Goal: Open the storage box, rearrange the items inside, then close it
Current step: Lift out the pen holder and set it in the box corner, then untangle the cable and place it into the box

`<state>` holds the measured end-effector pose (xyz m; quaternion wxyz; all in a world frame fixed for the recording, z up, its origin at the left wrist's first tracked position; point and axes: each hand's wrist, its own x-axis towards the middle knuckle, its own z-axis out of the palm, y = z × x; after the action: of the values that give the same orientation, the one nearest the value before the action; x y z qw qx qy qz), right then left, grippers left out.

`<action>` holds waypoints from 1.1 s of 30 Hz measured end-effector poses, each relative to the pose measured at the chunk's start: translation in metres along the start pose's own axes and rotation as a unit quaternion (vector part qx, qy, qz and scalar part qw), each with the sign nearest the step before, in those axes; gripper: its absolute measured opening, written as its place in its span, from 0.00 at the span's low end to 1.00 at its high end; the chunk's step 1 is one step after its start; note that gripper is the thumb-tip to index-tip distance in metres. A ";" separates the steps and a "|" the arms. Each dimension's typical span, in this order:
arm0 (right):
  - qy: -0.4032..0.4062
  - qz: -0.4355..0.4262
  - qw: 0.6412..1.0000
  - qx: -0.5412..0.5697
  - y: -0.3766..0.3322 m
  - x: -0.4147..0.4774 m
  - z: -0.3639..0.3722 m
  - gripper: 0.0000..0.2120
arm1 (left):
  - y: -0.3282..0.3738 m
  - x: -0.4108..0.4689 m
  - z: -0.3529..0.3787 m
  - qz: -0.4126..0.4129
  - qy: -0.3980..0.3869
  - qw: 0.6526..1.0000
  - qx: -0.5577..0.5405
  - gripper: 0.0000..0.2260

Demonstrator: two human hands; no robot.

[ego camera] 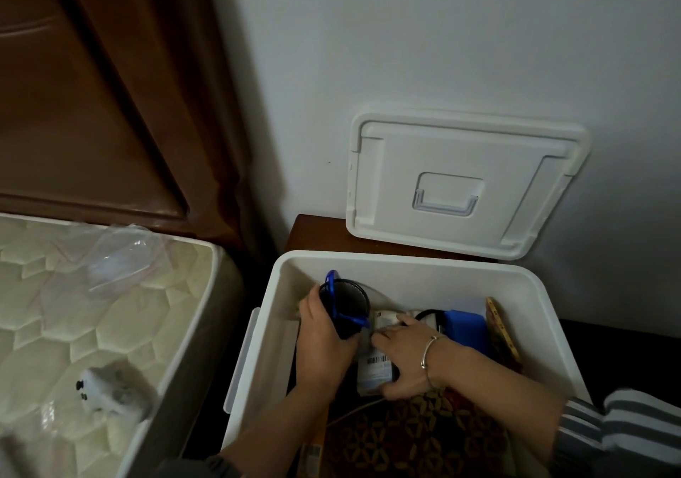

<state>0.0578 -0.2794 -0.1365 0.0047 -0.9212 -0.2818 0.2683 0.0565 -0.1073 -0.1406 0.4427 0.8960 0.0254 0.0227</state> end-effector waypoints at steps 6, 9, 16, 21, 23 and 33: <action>0.040 0.014 0.998 0.038 0.001 -0.015 0.005 0.29 | -0.003 -0.004 0.007 0.025 -0.027 0.965 0.260 0.41; 0.059 0.028 0.996 0.058 0.002 -0.023 0.007 0.27 | -0.005 -0.004 0.005 0.027 -0.033 0.932 0.361 0.44; 0.125 0.079 0.983 0.106 0.000 -0.047 -0.004 0.33 | -0.004 0.002 -0.001 0.041 -0.057 0.906 0.418 0.47; 0.199 0.169 0.955 0.142 0.012 -0.079 -0.008 0.33 | -0.002 0.003 -0.013 0.050 -0.090 0.923 0.370 0.50; 0.235 0.214 0.938 0.136 0.019 -0.091 -0.008 0.33 | 0.001 -0.002 -0.020 0.059 -0.097 0.929 0.352 0.49; 0.194 0.293 0.932 0.085 0.026 -0.111 -0.002 0.35 | 0.013 -0.045 -0.023 0.167 -0.209 0.937 0.224 0.17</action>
<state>-0.0052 -0.3587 -0.0844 0.0581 -0.9931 0.0312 0.0966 0.0102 -0.0996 -0.1172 0.2153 0.9480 -0.2132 -0.0975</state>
